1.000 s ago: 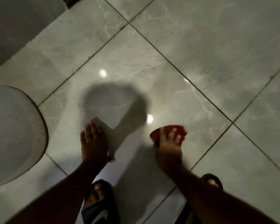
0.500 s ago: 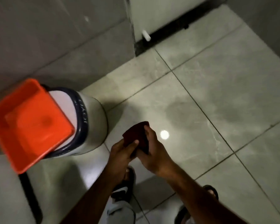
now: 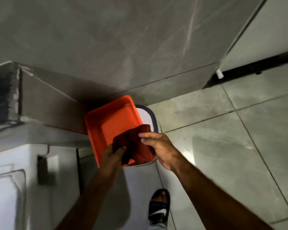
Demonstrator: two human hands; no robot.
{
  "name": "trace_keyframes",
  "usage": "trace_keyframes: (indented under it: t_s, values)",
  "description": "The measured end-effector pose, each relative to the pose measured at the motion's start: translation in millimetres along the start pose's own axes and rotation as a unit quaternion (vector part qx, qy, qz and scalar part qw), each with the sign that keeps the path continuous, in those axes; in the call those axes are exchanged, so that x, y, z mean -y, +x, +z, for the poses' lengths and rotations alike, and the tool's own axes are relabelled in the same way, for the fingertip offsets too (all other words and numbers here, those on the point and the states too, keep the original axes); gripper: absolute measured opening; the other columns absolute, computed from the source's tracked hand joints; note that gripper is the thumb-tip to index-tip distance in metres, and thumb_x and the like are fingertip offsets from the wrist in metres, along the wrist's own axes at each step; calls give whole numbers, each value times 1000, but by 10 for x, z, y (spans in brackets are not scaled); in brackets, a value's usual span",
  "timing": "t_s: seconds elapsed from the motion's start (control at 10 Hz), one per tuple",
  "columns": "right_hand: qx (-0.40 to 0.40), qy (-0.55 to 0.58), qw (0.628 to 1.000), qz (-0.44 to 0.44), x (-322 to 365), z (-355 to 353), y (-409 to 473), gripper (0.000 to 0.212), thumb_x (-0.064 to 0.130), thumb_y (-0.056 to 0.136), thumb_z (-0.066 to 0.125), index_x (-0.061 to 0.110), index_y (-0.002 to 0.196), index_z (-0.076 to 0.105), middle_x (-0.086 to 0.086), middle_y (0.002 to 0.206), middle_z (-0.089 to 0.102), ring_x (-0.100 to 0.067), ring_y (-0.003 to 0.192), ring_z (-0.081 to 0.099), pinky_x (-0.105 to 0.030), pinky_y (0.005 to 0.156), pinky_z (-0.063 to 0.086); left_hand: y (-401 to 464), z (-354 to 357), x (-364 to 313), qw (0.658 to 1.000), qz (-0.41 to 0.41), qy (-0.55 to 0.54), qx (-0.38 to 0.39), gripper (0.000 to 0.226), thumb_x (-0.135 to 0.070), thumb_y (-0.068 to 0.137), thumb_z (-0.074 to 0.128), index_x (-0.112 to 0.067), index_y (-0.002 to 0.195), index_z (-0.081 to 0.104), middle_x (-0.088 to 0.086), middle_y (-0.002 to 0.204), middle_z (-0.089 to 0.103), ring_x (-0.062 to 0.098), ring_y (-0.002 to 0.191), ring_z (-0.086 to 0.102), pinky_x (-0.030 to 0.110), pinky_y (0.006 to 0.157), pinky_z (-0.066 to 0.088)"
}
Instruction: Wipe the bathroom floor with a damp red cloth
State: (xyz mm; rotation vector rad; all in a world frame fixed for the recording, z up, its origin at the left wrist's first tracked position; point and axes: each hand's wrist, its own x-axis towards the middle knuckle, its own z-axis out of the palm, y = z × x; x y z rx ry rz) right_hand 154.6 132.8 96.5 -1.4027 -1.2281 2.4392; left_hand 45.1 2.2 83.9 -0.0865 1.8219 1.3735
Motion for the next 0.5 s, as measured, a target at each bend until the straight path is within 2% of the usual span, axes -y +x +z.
trace_keyframes:
  t_s: [0.1, 0.2, 0.3, 0.4, 0.5]
  values:
    - [12, -61, 998, 18, -188, 407, 417, 34, 10, 81, 73, 11, 115, 68, -14, 110, 71, -22, 100, 66, -35, 94, 50, 305, -255, 101, 997, -6, 60, -48, 22, -1, 88, 54, -2, 107, 64, 19, 92, 69, 24, 69, 65, 35, 64, 52]
    - [28, -124, 991, 38, -396, 579, 708, 47, 17, 79, 75, 16, 124, 62, -3, 109, 68, -13, 94, 64, -15, 75, 48, 482, -375, 232, 997, -20, 61, -48, 26, 5, 87, 52, 7, 111, 60, 15, 79, 69, 16, 58, 66, 27, 55, 54]
    - [36, -167, 984, 56, -375, 490, 795, 55, 9, 80, 72, 12, 132, 56, -8, 126, 63, -18, 112, 60, -21, 91, 45, 565, -258, 203, 996, -38, 73, -33, 32, 12, 84, 52, 8, 115, 58, 19, 87, 69, 15, 54, 63, 17, 45, 49]
    - [7, -154, 988, 16, 11, 199, 376, 52, 2, 85, 67, 7, 135, 52, -11, 139, 55, -19, 122, 55, -18, 93, 44, 407, -53, -148, 987, -28, 154, -22, 25, -7, 80, 62, -6, 103, 71, 15, 91, 73, 12, 61, 67, 21, 57, 54]
    - [-70, -186, 978, -66, 192, 67, -167, 43, 12, 91, 64, 13, 132, 54, -7, 133, 60, -6, 110, 57, -14, 88, 45, 206, -4, -383, 922, -19, 377, -89, 63, -31, 91, 51, 16, 133, 37, 37, 137, 45, 39, 126, 48, 40, 109, 35]
